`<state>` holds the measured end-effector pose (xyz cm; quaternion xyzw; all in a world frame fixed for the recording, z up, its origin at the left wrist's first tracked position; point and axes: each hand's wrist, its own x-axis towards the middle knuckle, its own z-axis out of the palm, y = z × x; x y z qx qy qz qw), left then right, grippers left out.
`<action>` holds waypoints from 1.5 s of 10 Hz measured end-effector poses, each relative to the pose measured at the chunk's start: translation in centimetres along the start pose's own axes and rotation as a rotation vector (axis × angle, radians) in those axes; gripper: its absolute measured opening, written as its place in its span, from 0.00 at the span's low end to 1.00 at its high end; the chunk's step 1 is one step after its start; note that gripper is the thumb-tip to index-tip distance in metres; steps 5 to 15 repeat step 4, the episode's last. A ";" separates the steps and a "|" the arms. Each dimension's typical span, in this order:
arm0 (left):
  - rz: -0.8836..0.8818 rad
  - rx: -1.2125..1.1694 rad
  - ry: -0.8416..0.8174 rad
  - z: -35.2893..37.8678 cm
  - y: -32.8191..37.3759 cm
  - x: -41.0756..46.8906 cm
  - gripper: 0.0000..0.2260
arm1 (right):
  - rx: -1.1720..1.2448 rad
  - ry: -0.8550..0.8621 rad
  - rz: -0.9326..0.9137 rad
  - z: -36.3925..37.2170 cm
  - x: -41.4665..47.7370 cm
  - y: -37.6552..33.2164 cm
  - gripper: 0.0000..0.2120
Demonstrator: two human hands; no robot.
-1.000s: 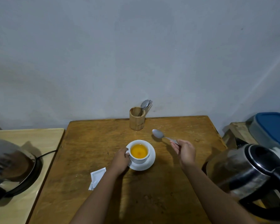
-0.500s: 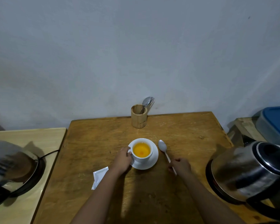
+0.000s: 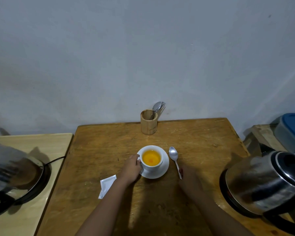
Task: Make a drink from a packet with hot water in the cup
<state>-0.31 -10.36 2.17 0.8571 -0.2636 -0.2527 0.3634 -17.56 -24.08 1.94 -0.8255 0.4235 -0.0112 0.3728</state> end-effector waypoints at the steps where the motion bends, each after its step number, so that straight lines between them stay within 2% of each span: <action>1: 0.002 0.013 0.007 0.1 0.0 -0.1 0.14 | -0.065 -0.014 -0.022 -0.2 -0.1 -0.2 0.13; 2: 0.003 -0.045 0.087 0.3 -0.2 -0.6 0.15 | -0.069 -0.017 -0.018 -0.2 -0.1 -0.1 0.16; 3: -0.023 -0.096 0.264 0.9 -1.6 -2.2 0.13 | -0.134 0.021 -0.031 -0.1 0.0 0.4 0.04; 4: -0.048 -0.003 0.290 1.6 -3.4 -3.6 0.13 | -0.196 0.059 -0.043 -0.1 0.3 1.2 0.11; 15: -0.048 -0.003 0.290 1.6 -3.4 -3.6 0.13 | -0.196 0.059 -0.043 -0.1 0.3 1.2 0.11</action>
